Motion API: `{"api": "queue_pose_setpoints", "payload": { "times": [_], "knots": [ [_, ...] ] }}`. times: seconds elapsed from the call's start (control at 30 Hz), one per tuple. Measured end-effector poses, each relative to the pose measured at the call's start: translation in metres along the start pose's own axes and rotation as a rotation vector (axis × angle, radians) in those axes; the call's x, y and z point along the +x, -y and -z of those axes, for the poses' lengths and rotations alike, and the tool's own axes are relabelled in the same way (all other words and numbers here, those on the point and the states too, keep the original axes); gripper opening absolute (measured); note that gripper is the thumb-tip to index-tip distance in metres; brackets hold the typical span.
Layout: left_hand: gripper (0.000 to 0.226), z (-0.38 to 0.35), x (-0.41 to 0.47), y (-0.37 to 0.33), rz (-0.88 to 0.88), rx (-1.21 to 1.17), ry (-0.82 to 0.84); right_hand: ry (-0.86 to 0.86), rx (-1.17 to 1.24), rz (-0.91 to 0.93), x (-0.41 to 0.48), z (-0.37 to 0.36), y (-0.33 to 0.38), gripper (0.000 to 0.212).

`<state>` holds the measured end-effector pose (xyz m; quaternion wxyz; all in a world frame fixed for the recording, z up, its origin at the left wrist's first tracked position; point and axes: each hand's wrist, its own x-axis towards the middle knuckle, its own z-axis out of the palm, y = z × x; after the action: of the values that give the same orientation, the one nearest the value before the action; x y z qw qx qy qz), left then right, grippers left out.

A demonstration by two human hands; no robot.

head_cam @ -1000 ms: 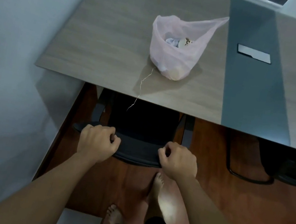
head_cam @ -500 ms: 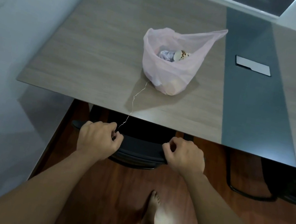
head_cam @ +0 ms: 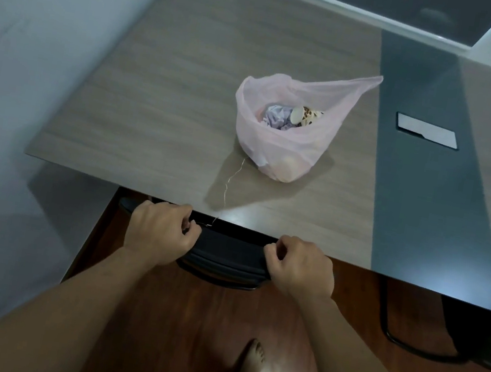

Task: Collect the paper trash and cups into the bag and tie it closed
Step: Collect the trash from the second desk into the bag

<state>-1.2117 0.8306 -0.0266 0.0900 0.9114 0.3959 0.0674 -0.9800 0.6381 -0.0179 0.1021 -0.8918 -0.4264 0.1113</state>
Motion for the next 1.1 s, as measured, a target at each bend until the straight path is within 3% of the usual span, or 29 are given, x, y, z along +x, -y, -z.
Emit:
{"api": "queue_pose_setpoints", "payload": {
  "times": [0.3, 0.4, 0.47, 0.57, 0.73, 0.83, 0.93, 1.0, 1.1],
  "knots": [
    [0.030, 0.014, 0.010, 0.007, 0.054, -0.016, 0.132, 0.056, 0.012, -0.003, 0.007, 0.003, 0.009, 0.047],
    [0.036, 0.020, 0.024, 0.002, 0.230, -0.083, 0.302, 0.128, 0.018, -0.019, 0.010, 0.008, 0.011, 0.050],
    [0.040, 0.034, 0.039, -0.007, 0.401, -0.316, 0.385, 0.205, 0.081, -0.048, 0.015, 0.013, 0.010, 0.054],
    [0.045, 0.056, 0.067, -0.029, 0.503, -0.534, 0.291, 0.269, 0.270, -0.120, 0.044, 0.034, -0.002, 0.053],
    [0.065, 0.097, 0.124, -0.066, 0.646, -0.784, -0.008, 0.107, 0.335, -0.154, 0.132, 0.103, -0.039, 0.058],
    [0.071, 0.118, 0.157, -0.087, 0.689, -0.771, -0.202, 0.008, 0.434, -0.164, 0.185, 0.144, -0.052, 0.059],
    [0.057, 0.133, 0.191, -0.105, 0.661, -0.753, -0.362, 0.001, 0.554, -0.214, 0.229, 0.173, -0.053, 0.063],
    [0.057, 0.138, 0.213, -0.115, 0.615, -0.752, -0.366, 0.049, 0.632, -0.272, 0.255, 0.183, -0.051, 0.074],
    [0.063, 0.137, 0.245, -0.124, 0.539, -0.573, -0.261, 0.125, 0.723, -0.376, 0.286, 0.192, -0.045, 0.098]
  ]
}}
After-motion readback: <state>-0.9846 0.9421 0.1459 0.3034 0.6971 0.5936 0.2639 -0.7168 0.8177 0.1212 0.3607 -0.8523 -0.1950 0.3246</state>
